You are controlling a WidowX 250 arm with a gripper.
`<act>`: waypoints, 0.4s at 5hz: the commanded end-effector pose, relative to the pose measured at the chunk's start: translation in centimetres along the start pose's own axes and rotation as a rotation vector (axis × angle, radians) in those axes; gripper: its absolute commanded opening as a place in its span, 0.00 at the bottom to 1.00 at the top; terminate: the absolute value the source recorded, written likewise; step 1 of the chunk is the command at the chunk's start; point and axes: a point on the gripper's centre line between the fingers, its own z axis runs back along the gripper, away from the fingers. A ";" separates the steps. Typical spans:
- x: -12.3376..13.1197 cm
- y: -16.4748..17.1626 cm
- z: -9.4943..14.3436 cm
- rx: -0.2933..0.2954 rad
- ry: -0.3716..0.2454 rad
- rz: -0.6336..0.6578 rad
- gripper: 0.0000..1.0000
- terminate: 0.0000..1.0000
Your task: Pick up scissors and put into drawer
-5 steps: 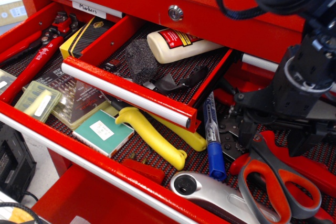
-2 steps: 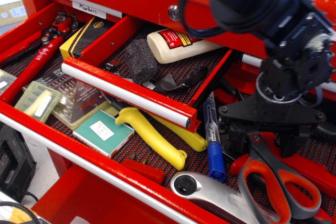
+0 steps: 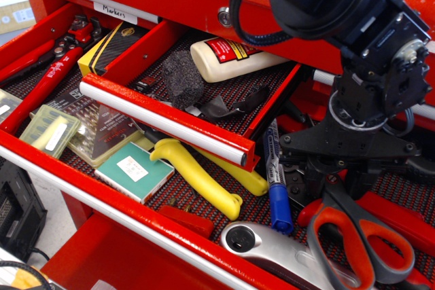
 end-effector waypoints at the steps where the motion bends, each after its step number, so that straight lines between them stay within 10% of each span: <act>1: -1.2 -1.3 2.2 0.035 0.024 -0.019 0.00 0.00; 2: -1.0 -1.7 4.5 0.079 0.074 -0.026 0.00 0.00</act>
